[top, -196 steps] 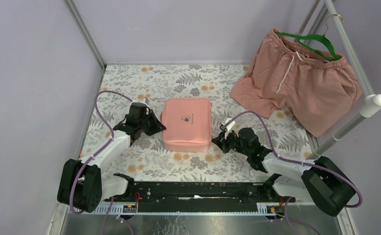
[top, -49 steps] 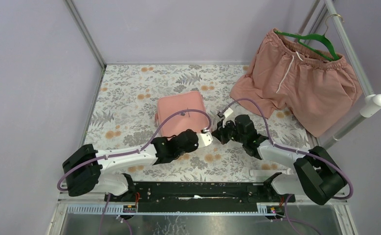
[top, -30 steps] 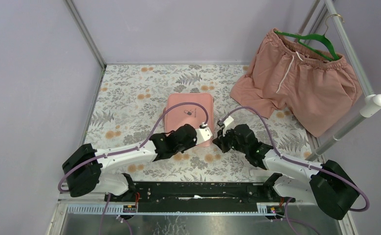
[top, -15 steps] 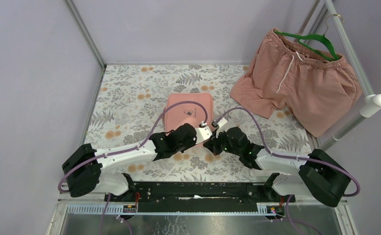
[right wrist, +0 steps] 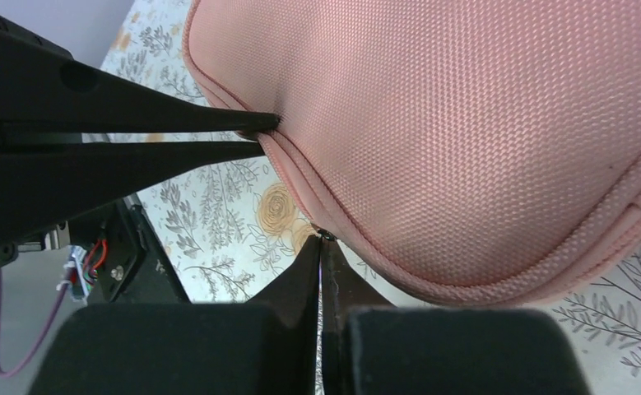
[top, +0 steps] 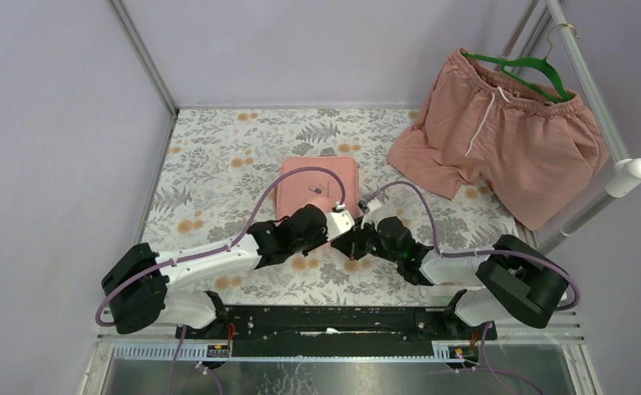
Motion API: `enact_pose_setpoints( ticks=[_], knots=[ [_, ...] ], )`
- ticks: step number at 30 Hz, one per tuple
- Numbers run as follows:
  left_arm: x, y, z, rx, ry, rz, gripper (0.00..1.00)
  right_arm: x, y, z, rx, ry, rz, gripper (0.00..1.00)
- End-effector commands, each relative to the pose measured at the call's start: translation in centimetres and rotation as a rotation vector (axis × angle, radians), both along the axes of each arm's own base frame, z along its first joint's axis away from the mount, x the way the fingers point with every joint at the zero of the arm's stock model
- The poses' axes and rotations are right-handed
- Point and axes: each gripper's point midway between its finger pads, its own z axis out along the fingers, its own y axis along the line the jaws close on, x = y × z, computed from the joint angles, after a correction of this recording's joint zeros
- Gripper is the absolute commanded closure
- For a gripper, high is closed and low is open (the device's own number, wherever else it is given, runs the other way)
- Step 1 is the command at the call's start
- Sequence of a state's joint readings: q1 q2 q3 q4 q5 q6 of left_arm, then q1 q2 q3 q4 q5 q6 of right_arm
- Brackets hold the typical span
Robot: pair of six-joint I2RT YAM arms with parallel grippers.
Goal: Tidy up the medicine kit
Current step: Zip the medicine box at the center of the board.
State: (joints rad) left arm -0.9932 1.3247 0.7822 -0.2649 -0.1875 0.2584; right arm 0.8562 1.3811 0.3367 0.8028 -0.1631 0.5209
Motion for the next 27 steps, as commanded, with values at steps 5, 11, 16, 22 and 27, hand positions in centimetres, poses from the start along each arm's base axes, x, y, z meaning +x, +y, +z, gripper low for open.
enact_pose_setpoints(
  ticks=[5,11,16,22,27],
  knots=[
    [-1.1,-1.0,-0.9,-0.054,0.070,-0.016,1.00,-1.7,3.9,3.4,0.165,0.009,0.113,1.00],
    [-1.3,-1.1,-1.1,-0.053,0.078,-0.029,1.00,-1.4,5.4,3.9,0.190,0.012,0.126,1.00],
    [-1.6,-0.9,-1.4,-0.040,0.082,-0.041,1.00,-1.3,6.5,5.0,0.237,0.006,0.143,1.00],
    [-1.8,-1.0,-0.5,-0.060,0.084,-0.049,0.99,-0.8,5.9,4.4,0.188,-0.011,0.109,1.00],
    [-2.9,-1.0,3.2,-0.147,0.092,-0.056,0.78,0.1,2.4,1.5,-0.004,-0.051,0.016,1.00]
  ],
)
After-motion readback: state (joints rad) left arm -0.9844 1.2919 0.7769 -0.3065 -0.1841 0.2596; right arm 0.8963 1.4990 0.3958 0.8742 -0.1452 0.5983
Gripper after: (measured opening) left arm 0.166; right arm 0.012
